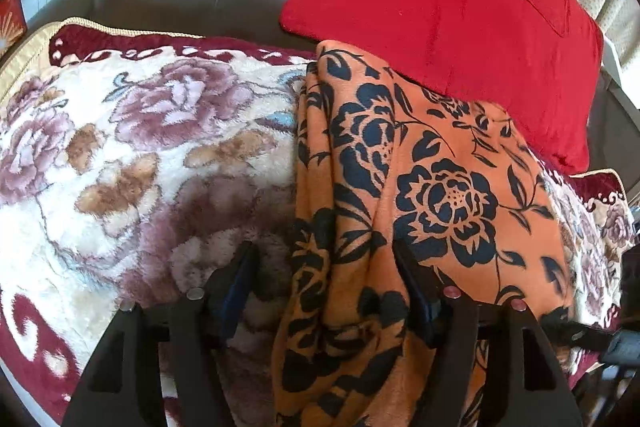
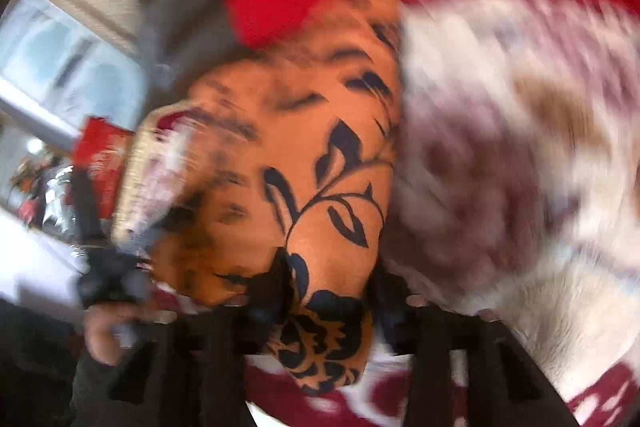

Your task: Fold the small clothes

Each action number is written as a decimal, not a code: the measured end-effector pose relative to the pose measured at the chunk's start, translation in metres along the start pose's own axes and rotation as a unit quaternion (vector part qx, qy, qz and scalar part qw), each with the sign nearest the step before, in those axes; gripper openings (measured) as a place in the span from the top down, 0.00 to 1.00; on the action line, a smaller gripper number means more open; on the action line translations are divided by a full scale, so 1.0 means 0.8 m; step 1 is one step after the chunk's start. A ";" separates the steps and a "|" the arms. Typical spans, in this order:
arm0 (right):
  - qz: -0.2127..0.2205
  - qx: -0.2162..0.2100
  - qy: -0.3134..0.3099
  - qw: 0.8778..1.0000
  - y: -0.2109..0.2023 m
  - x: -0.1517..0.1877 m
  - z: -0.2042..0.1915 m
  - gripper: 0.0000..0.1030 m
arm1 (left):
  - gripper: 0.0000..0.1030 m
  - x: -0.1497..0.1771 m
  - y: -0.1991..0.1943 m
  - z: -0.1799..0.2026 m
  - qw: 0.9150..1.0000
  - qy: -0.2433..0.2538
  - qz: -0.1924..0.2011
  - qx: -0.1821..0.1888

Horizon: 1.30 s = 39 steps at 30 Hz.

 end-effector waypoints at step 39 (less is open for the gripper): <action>0.038 0.048 0.003 0.998 0.031 -0.123 0.015 0.37 | 0.21 0.007 0.018 -0.012 1.000 -0.010 -0.006 0.002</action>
Point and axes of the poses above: each gripper's, at about its wrist camera, not at the fingertips, and y roughly the way its jaws point, z to its right, x to its underside, the point moved 8 cm from there along y, roughly the way its jaws point, and after that the axes turned 8 degrees about -y, right-handed, at the moved point
